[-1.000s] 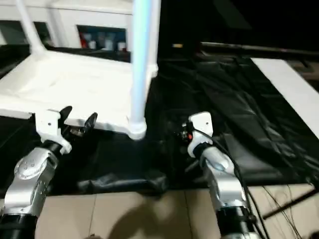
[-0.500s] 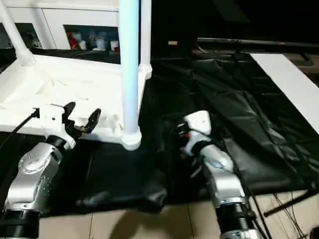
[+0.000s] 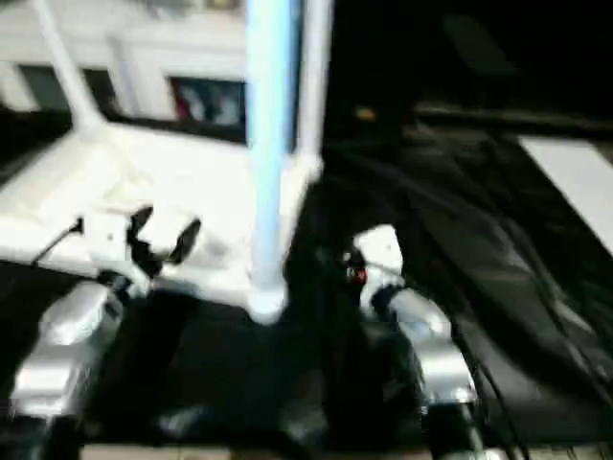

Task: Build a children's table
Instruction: Rotate table base

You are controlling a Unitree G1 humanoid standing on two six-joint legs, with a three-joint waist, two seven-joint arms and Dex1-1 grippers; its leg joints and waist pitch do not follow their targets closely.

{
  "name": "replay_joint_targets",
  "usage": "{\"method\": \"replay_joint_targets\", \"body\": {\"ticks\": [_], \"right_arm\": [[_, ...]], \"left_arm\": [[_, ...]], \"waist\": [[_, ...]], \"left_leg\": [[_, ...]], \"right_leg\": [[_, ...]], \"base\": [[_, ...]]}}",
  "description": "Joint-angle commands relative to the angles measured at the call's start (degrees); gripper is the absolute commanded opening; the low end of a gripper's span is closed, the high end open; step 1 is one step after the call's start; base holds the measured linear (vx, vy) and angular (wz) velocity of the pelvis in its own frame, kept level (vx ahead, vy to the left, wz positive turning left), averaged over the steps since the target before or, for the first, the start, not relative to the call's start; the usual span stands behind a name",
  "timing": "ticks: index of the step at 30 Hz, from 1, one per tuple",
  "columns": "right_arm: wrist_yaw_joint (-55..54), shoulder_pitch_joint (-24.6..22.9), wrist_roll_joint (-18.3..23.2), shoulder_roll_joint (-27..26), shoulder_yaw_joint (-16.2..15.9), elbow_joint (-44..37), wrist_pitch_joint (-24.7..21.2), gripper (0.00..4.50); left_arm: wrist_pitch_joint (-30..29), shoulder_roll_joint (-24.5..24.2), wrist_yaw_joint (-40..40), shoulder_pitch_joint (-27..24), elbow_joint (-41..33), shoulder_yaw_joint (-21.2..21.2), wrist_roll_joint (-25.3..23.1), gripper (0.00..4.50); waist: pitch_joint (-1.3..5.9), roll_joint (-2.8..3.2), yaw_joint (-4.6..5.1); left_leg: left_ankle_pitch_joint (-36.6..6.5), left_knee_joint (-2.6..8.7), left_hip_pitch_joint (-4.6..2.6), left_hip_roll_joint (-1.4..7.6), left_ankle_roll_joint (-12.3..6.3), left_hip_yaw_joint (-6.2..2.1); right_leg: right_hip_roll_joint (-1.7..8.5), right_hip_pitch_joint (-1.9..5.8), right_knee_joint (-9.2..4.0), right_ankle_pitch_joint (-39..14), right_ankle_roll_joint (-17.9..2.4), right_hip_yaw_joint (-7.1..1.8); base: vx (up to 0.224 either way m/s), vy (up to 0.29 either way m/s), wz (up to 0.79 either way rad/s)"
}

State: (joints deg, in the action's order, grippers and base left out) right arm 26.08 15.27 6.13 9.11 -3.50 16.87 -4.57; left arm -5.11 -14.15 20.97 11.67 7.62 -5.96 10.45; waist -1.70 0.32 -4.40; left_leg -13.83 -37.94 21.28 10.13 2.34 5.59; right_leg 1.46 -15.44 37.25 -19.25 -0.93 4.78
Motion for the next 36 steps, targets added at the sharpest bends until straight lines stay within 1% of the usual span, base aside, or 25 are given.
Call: {"method": "replay_joint_targets", "body": {"ticks": [1,2,3,4,5,6,7,8,9,10,11,13,14,15,16,17,18,19,21,23,26,28,31,34,36], "right_arm": [[-0.2,0.3,0.2,1.1,0.8,-0.5,0.2,3.01],[-0.2,0.5,0.3,1.2,0.9,-0.5,0.1,3.01],[0.4,0.7,1.0,1.3,1.3,-0.6,-0.3,3.01],[1.1,0.9,1.5,1.6,1.4,-0.7,-0.3,3.01],[2.1,1.3,2.2,2.3,1.8,-0.8,-0.6,3.01],[3.2,1.5,2.9,2.9,2.1,-0.8,-1.0,3.01],[4.0,1.7,3.4,3.4,2.2,-0.8,-1.2,3.01],[6.0,1.6,3.9,4.3,2.0,-1.2,-1.6,3.01],[7.2,1.7,4.0,4.8,1.8,-1.5,-1.7,3.01],[9.0,1.6,4.0,5.7,1.3,-1.9,-1.6,3.01],[14.5,1.1,2.9,9.0,-1.5,-3.6,-2.7,3.01],[17.7,0.9,1.7,11.9,-3.7,-4.3,-3.4,3.01],[19.1,1.0,1.3,13.2,-4.3,-4.3,-3.6,3.01],[20.2,1.1,1.0,14.2,-4.8,-4.6,-3.7,3.01],[20.6,1.2,0.8,14.7,-5.1,-4.6,-3.6,3.01],[21.8,1.3,0.5,15.7,-5.8,-5.0,-3.6,3.01],[22.6,1.5,0.2,16.3,-6.3,-5.2,-3.5,3.01],[22.9,1.5,0.1,16.4,-6.4,-5.2,-3.5,3.01],[23.7,1.6,-0.2,16.9,-6.8,-5.3,-3.5,3.01],[24.1,1.8,-0.8,17.5,-7.4,-5.2,-3.5,3.01],[24.9,1.6,-0.5,17.9,-8.0,-6.0,-3.9,3.01],[25.3,1.5,-0.5,18.2,-8.4,-6.4,-4.1,3.01],[26.4,1.5,-0.4,18.4,-8.9,-6.3,-4.2,3.01],[26.8,1.7,-0.4,18.3,-8.9,-6.1,-4.2,3.01],[27.2,1.8,-0.4,18.2,-9.1,-6.0,-4.3,3.01]], "left_arm": [[-0.7,-0.7,3.9,1.2,1.4,0.7,0.7,4.46],[-0.4,-1.1,5.2,1.6,2.1,0.8,1.0,4.46],[0.2,-1.6,6.5,2.3,3.3,0.4,1.6,4.46],[0.2,-2.3,8.9,3.2,4.5,-0.1,2.8,4.46],[1.2,-4.3,13.6,5.0,6.9,0.2,3.5,4.46],[1.7,-6.0,16.5,6.4,8.9,0.8,3.4,4.46],[2.1,-7.3,18.1,7.4,10.3,1.4,2.9,4.46],[3.0,-9.1,21.2,8.6,11.9,3.1,1.8,4.46],[3.6,-10.3,23.2,9.3,12.9,4.3,1.1,4.46],[4.3,-11.6,25.7,10.2,13.8,5.6,0.3,4.46],[5.0,-13.8,30.9,11.9,15.7,8.2,-0.9,4.46],[5.2,-15.2,35.9,13.4,17.5,10.0,-1.8,4.46],[4.7,-16.0,39.5,14.6,18.8,11.2,-1.9,4.29],[4.3,-16.5,42.1,15.9,20.2,12.0,-2.3,4.29],[4.1,-16.8,43.4,16.6,20.9,12.5,-2.5,4.1],[4.1,-17.3,46.7,18.5,23.2,14.1,-3.2,4.1],[4.3,-17.5,48.9,20.1,25.1,15.5,-3.9,4.07],[4.5,-17.6,49.6,20.6,25.9,15.9,-4.1,3.98],[5.2,-17.5,52.2,22.9,29.0,17.8,-5.2,3.71],[8.7,-16.8,52.9,27.1,36.0,20.6,-9.5,3.62],[11.2,-16.2,53.7,29.6,40.0,21.7,-11.3,3.39],[11.8,-16.1,53.9,31.2,42.2,22.6,-12.6,3.29],[14.7,-15.7,53.6,34.7,47.1,24.9,-16.0,2.99],[15.9,-15.3,54.0,36.3,49.4,25.6,-16.7,2.76],[17.3,-15.1,54.2,37.3,51.2,26.2,-17.4,2.65]], "waist": [[4.87,1.29,2.58],[4.71,0.56,1.85],[4.57,-0.49,1.47],[4.26,-2.19,0.15],[3.76,-2.55,-0.79],[3.91,-2.43,-1.01],[3.69,-2.09,-0.81],[3.25,-1.73,-0.1],[3.16,-1.63,0.04],[3.15,-1.19,0.16],[2.65,-1.25,0.51],[2.39,-1.35,0.51],[2.4,-0.58,0.44],[2.38,-0.9,0.34],[2.24,-1.04,0.33],[2.14,-0.57,0.33],[2.13,-0.79,0.25],[2.15,-0.58,0.17],[2.17,-0.62,-0.02],[2.26,-0.34,-0.08],[2.41,-0.35,-0.4],[2.71,-0.23,-0.58],[3.04,0.1,-0.72],[3.06,-0.18,-0.82],[2.97,-0.18,-0.89]], "left_leg": [[31.2,3.16,-8.13,7.77,-21.55,-6.03],[49.8,1.88,-7.28,8.29,-24.65,-7.11],[53.0,1.46,-5.69,6.93,-23.39,-6.26],[44.3,1.31,-1.15,1.26,-17.03,-2.17],[26.7,2.7,0.13,-0.67,-11.62,0.0],[20.1,3.27,0.19,-0.34,-9.34,0.29],[12.5,4.68,0.24,0.18,-5.48,0.34],[7.3,5.87,-0.01,0.93,-2.66,0.27],[4.9,6.18,-0.27,1.04,-1.9,0.36],[2.8,6.39,-0.55,1.41,-1.14,0.39],[-3.0,7.07,-0.64,1.73,0.42,0.79],[-7.4,7.37,-0.97,2.18,0.9,1.43],[-8.0,7.42,-0.98,2.2,1.25,1.5],[-10.0,7.5,-1.36,2.37,1.61,1.97],[-10.4,7.69,-1.07,2.4,2.0,2.17],[-11.6,7.75,-1.18,2.43,2.59,2.44],[-12.2,7.71,-1.23,2.4,2.68,2.55],[-12.7,7.73,-1.26,2.46,3.0,2.65],[-12.2,7.77,-1.04,2.52,3.07,2.65],[-11.9,7.7,-1.13,2.46,3.08,2.71],[-10.1,7.63,-1.01,2.54,2.84,2.71],[-7.1,7.38,-0.78,2.61,2.29,2.75],[-5.6,7.07,-1.01,2.71,1.49,2.88],[-4.2,6.96,-0.86,2.7,0.57,3.0],[-4.9,6.98,-0.84,2.71,0.38,3.05]], "right_leg": [[4.48,-6.61,1.59,12.3,-6.0,-1.74],[6.89,-7.75,1.06,16.9,-2.1,-4.52],[7.84,-7.31,0.23,21.1,-0.8,-5.69],[7.57,-4.35,-1.08,29.8,-0.6,-6.02],[7.08,-3.0,-1.92,30.0,-1.1,-6.0],[6.96,-2.47,-1.95,28.9,-1.9,-6.08],[6.28,-1.89,-2.0,26.5,-3.6,-5.54],[5.82,-1.96,-2.38,22.1,-6.0,-4.91],[5.56,-2.08,-2.69,19.6,-6.8,-4.81],[5.61,-2.33,-2.71,17.8,-7.9,-4.86],[5.4,-2.5,-3.49,12.6,-9.7,-4.91],[5.72,-2.92,-3.89,8.0,-10.7,-5.22],[5.96,-3.0,-3.93,6.8,-11.1,-5.31],[5.86,-3.5,-4.36,3.6,-11.4,-5.45],[5.98,-3.42,-4.44,1.8,-11.7,-5.49],[5.95,-3.79,-4.74,0.1,-11.6,-5.57],[5.97,-3.83,-4.85,-1.1,-11.5,-5.64],[6.02,-3.92,-4.92,-2.3,-11.4,-5.75],[6.23,-3.89,-4.87,-2.6,-11.4,-5.79],[6.08,-4.04,-5.11,-2.6,-11.0,-5.85],[6.16,-3.88,-4.88,1.0,-11.6,-5.77],[6.13,-3.57,-4.16,7.4,-12.8,-5.6],[6.11,-3.54,-3.81,12.3,-14.1,-5.49],[6.07,-3.39,-3.65,15.5,-14.9,-5.41],[6.11,-3.4,-3.72,15.1,-15.2,-5.38]], "base": [[0.139,-0.004,-0.07],[0.0,0.0,0.0],[0.0,0.0,0.0],[-0.064,0.059,-0.14],[-0.063,0.007,-0.04],[-0.063,0.007,-0.04],[-0.061,-0.048,-0.05],[-0.072,-0.037,-0.12],[-0.072,-0.037,-0.12],[-0.072,-0.014,-0.1],[-0.072,-0.004,-0.04],[-0.069,0.0,-0.02],[-0.067,0.005,0.03],[-0.067,0.005,0.03],[-0.064,0.003,0.01],[-0.056,0.003,-0.02],[-0.056,0.003,-0.02],[0.0,0.0,0.0],[0.0,0.0,0.0],[0.0,0.0,0.0],[0.0,0.0,0.0],[0.0,0.0,0.0],[0.0,0.0,0.0],[0.0,0.0,0.0],[0.0,0.0,0.0]]}}
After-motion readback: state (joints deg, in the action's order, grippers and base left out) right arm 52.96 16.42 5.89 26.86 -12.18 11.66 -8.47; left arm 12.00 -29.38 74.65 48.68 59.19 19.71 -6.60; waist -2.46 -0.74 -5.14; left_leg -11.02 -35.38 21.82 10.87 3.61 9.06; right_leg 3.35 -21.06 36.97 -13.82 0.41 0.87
